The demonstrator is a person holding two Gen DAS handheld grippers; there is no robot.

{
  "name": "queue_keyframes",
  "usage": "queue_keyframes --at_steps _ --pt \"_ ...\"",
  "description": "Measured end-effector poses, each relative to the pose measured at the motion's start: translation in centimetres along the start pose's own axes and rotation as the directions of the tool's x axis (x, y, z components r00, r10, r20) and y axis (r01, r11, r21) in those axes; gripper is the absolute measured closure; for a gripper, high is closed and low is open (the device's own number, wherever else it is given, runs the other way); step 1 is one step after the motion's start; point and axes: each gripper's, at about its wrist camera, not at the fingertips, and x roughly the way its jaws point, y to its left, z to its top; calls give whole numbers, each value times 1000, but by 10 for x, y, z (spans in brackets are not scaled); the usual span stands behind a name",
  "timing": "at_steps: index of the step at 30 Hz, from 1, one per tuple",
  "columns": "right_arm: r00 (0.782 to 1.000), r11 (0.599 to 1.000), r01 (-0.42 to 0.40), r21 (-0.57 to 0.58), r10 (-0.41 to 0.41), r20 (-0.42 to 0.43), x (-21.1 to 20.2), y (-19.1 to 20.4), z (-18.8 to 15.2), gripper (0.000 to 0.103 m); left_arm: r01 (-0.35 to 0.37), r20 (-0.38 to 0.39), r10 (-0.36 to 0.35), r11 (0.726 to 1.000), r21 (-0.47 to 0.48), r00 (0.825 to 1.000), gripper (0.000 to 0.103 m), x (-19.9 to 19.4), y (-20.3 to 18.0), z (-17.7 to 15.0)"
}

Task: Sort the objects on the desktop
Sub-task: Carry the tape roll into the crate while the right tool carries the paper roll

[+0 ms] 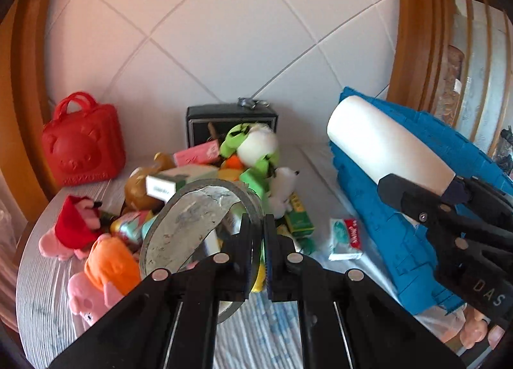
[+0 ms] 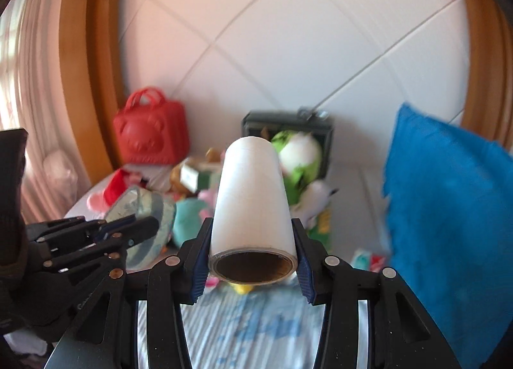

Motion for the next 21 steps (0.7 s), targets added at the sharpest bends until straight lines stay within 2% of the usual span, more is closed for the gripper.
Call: queue_keyframes --at_steps 4,8,12,14,17,21 --pt "992 996 86 20 -88 95 -54 -51 24 58 75 62 -78 996 48 995 96 -1 -57 36" --pt "965 980 193 45 -198 173 -102 -117 46 58 134 115 -147 985 112 982 96 0 -122 74" --pt "934 955 290 67 -298 199 -133 -183 57 58 189 138 -215 965 181 967 96 4 -194 105" --pt "918 937 339 77 -348 192 -146 -217 58 58 224 110 -249 954 196 962 96 10 -226 117" --pt "914 922 373 104 -385 132 -151 -263 55 58 282 1 -288 939 199 958 96 27 -275 134" --pt "906 900 419 117 -423 11 -146 -313 39 58 358 -198 -324 918 169 925 96 59 -330 136"
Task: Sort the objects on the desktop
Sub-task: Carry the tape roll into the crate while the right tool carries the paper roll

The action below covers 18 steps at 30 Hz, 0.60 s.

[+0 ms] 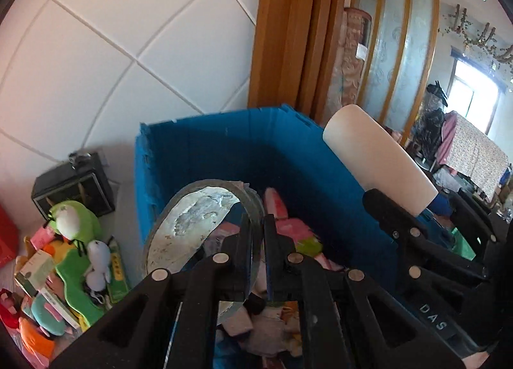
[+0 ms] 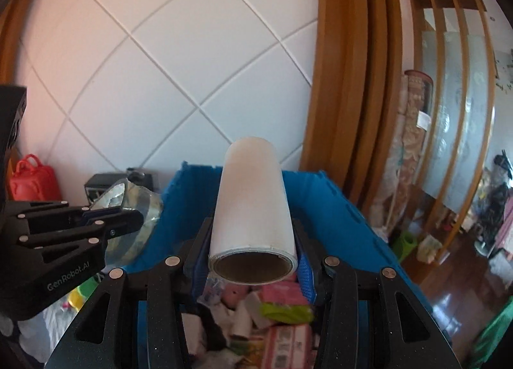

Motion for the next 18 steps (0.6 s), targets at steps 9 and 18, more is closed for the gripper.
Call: queue_keyframes --at_steps 9,18 --pt "989 999 27 21 -23 -143 20 -47 -51 58 -36 -252 41 999 25 967 87 57 -52 -31" --pt "972 999 24 30 -16 -234 30 -58 -74 58 -94 -373 116 993 76 921 83 65 -66 -54"
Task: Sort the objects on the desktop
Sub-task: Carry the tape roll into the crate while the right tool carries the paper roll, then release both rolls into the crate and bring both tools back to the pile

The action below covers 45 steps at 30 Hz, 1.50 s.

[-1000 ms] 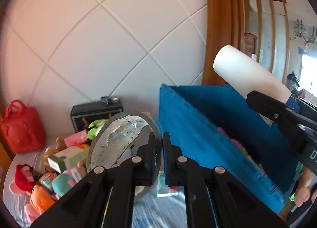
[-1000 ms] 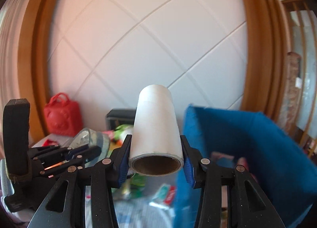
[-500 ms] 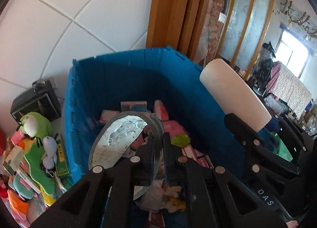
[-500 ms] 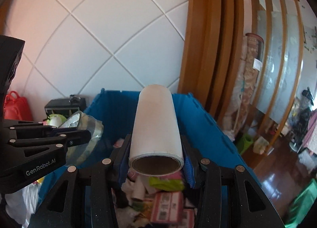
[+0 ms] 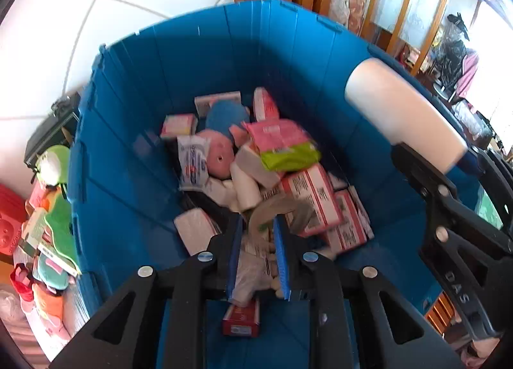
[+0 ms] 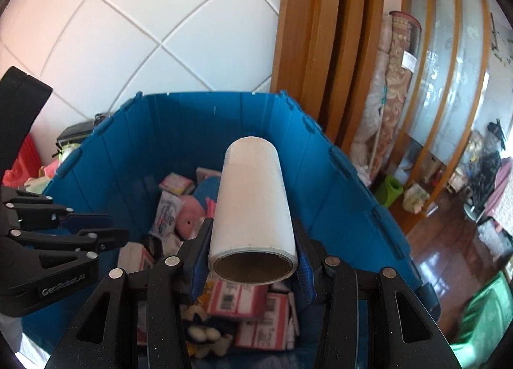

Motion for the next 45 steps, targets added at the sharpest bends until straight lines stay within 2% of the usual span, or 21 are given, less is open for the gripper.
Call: queue_keyframes --at_steps 4,5,6,8,9,11,14,17,23,26,28,31,33,35,41,42,45 --pt "1000 1000 8 1 -8 -22 3 2 -6 56 -9 1 9 1000 2 1000 83 1 0 -8" --pt "1000 1000 9 3 -8 -25 3 2 -7 52 -8 0 8 1000 1 1000 83 2 1 -9" --pt "1000 1000 10 3 -10 -30 3 3 -8 39 -9 1 9 1000 -2 1000 83 0 1 -12" --pt "999 1000 30 0 -30 -22 -1 5 -10 20 -8 7 8 1000 -4 1000 83 -2 2 -16" --pt "999 999 39 -1 -39 -17 -3 5 -10 12 -8 14 8 1000 -5 1000 83 -3 4 -16" --pt "999 999 50 -2 -50 -5 -10 5 -11 5 -4 33 5 1000 -10 999 83 -8 7 -20" --pt "996 996 88 -10 -88 16 -20 7 -13 0 3 72 -2 1000 -14 997 83 -20 11 -27" --pt "995 996 87 -1 -87 41 -32 11 -15 0 6 172 1 999 -40 985 83 -42 18 -38" --pt "989 1000 6 -5 -5 150 -61 39 -14 0 35 352 12 991 -127 936 83 -85 57 -65" --pt "978 999 -38 -26 42 206 -70 61 -9 0 60 451 33 980 -192 892 83 -105 88 -85" --pt "966 995 -89 -34 95 240 -75 78 -7 0 62 518 65 972 -224 853 83 -116 109 -99" --pt "946 987 -155 -47 162 282 -82 103 -4 0 8 581 163 960 -280 798 83 -130 139 -125" --pt "927 977 -203 -66 214 309 -87 126 -2 0 -32 584 223 947 -319 780 79 -133 162 -141" --pt "912 968 -237 -89 253 324 -90 150 1 0 -75 563 277 932 -356 779 70 -133 185 -154" --pt "863 928 -328 -178 371 343 -94 227 0 0 -167 477 407 868 -468 779 60 -130 264 -204" --pt "858 920 -339 -195 387 337 -93 241 -1 0 -175 461 419 858 -482 782 60 -128 277 -213" --pt "850 900 -371 -228 428 306 -85 279 -7 0 -192 396 438 829 -526 807 60 -118 314 -236"
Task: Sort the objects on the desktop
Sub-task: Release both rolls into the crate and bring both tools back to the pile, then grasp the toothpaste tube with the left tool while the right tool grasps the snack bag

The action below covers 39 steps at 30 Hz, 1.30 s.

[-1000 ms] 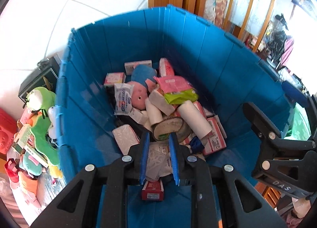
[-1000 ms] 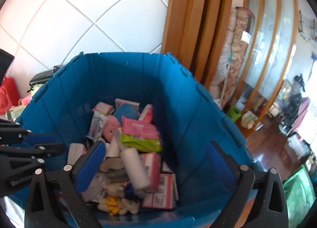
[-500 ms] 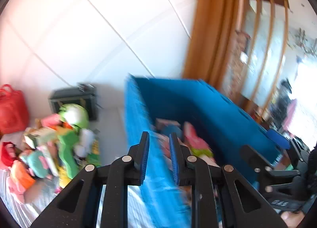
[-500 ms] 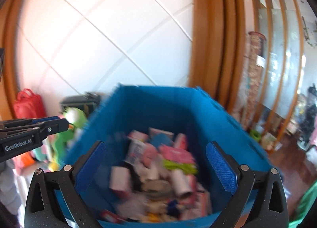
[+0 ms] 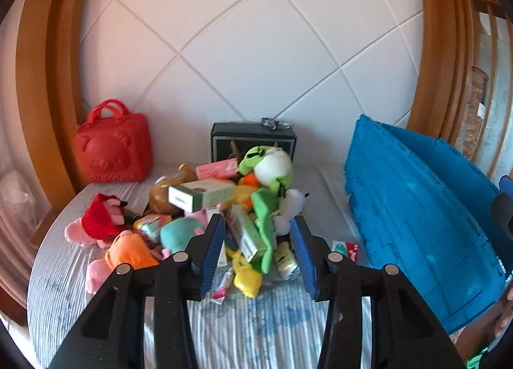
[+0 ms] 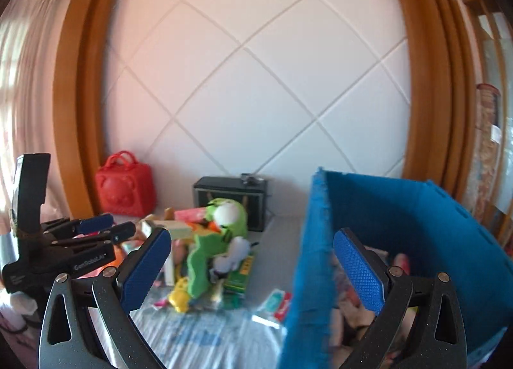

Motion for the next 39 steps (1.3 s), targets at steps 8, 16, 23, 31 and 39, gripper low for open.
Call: queue_keyframes --at_steps 8,16,23,31,39 --pt "988 997 -45 66 54 -147 77 41 -39 0 -52 -148 45 998 -46 988 60 50 76 -47" --pt "928 998 -17 58 37 -372 164 38 -107 0 -28 -368 -2 997 -77 930 60 141 89 -103" --pt "864 998 -18 61 46 -501 226 27 -160 0 -1 -485 -15 999 -32 875 60 214 78 -131" --pt "819 994 20 106 44 -571 282 10 -193 0 42 -542 -15 998 37 840 60 270 64 -144" --pt "808 997 8 75 38 -588 317 11 -207 11 56 -510 8 992 110 860 65 281 50 -145"
